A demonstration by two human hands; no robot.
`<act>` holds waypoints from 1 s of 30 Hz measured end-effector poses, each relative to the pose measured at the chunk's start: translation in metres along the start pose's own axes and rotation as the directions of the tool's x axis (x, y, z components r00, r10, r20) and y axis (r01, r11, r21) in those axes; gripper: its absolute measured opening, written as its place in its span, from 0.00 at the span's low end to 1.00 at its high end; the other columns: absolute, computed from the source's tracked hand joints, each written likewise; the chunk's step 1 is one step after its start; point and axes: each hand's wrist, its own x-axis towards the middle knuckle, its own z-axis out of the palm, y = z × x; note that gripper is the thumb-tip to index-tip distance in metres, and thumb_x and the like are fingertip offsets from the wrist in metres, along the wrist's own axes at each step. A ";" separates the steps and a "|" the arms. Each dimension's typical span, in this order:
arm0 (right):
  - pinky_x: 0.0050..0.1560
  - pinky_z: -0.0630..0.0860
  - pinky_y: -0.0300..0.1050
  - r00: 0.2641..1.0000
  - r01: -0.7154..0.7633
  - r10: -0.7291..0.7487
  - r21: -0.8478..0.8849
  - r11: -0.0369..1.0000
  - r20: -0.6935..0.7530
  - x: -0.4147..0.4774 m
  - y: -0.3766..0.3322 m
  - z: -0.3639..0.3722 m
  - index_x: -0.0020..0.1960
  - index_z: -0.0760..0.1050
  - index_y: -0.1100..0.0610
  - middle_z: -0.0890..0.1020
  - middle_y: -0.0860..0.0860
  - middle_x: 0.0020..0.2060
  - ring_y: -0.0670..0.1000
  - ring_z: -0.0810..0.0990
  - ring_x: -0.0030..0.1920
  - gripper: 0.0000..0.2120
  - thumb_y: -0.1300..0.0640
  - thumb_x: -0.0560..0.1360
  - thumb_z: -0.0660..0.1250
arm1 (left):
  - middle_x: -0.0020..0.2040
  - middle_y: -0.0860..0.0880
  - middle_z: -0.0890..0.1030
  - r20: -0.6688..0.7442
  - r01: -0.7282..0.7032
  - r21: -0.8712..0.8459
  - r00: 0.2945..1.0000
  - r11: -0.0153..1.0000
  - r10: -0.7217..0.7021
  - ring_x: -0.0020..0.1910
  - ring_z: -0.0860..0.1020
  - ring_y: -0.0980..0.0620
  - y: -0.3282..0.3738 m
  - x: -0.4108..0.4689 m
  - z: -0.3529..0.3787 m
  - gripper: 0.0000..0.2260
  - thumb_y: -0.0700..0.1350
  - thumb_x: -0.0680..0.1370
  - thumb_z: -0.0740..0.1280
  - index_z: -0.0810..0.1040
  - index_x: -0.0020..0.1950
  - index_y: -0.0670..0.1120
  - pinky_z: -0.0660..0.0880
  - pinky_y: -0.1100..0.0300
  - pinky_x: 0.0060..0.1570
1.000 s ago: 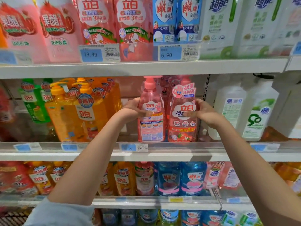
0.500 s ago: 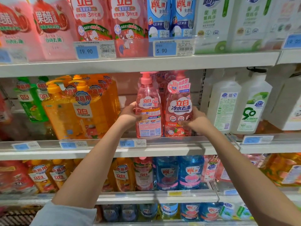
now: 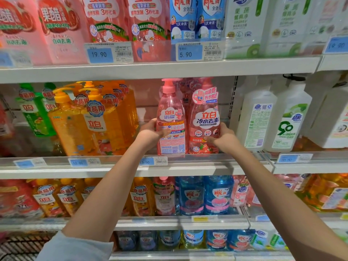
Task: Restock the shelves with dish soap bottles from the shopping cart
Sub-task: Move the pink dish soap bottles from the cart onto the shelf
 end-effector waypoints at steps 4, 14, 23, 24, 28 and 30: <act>0.59 0.74 0.53 0.998 0.002 -0.006 -0.058 0.998 -0.067 -0.004 0.005 0.010 0.67 0.64 0.60 0.77 0.56 0.61 0.58 0.77 0.60 0.27 0.49 0.74 0.69 | 0.61 0.48 0.78 -0.006 -0.003 0.057 1.000 0.998 0.004 0.59 0.77 0.46 -0.002 -0.005 0.004 0.19 0.45 0.76 0.69 0.70 0.66 0.48 0.76 0.48 0.58; 0.58 0.72 0.55 0.931 -0.004 -0.094 -0.268 0.963 -0.354 -0.032 0.001 0.043 0.66 0.64 0.63 0.69 0.61 0.64 0.61 0.71 0.62 0.25 0.55 0.74 0.67 | 0.59 0.50 0.78 -0.045 -0.161 0.273 0.983 0.948 0.180 0.54 0.76 0.53 -0.022 -0.042 -0.012 0.17 0.47 0.78 0.66 0.72 0.66 0.46 0.77 0.57 0.52; 0.49 0.74 0.49 0.851 0.512 -0.516 -0.065 0.857 -0.101 -0.095 -0.051 0.132 0.57 0.76 0.58 0.79 0.52 0.50 0.53 0.77 0.50 0.10 0.57 0.78 0.62 | 0.51 0.53 0.80 -0.297 -0.123 0.267 0.933 0.956 0.203 0.49 0.76 0.58 -0.102 -0.145 -0.081 0.08 0.43 0.79 0.64 0.79 0.57 0.46 0.73 0.63 0.51; 0.50 0.75 0.49 0.841 0.540 -0.541 -0.033 0.841 -0.027 -0.105 -0.058 0.151 0.56 0.77 0.57 0.80 0.52 0.50 0.52 0.78 0.50 0.10 0.57 0.78 0.62 | 0.50 0.54 0.79 -0.333 -0.068 0.272 0.929 0.960 0.160 0.48 0.76 0.59 -0.121 -0.163 -0.091 0.08 0.43 0.79 0.64 0.79 0.57 0.47 0.73 0.64 0.50; 0.51 0.73 0.44 0.695 0.657 -0.658 0.115 0.745 0.291 -0.149 -0.081 0.229 0.53 0.79 0.59 0.82 0.53 0.49 0.53 0.78 0.51 0.08 0.59 0.76 0.65 | 0.54 0.50 0.80 -0.506 0.273 0.250 0.855 0.929 -0.115 0.52 0.78 0.51 -0.213 -0.234 -0.131 0.10 0.43 0.78 0.66 0.79 0.58 0.44 0.73 0.58 0.54; 0.52 0.75 0.47 0.596 0.671 -0.677 0.195 0.715 0.431 -0.175 -0.091 0.267 0.51 0.80 0.60 0.82 0.54 0.47 0.54 0.79 0.50 0.07 0.61 0.75 0.66 | 0.55 0.46 0.81 -0.549 0.444 0.225 0.793 0.867 -0.264 0.53 0.79 0.47 -0.261 -0.275 -0.149 0.12 0.43 0.77 0.67 0.78 0.60 0.43 0.74 0.55 0.56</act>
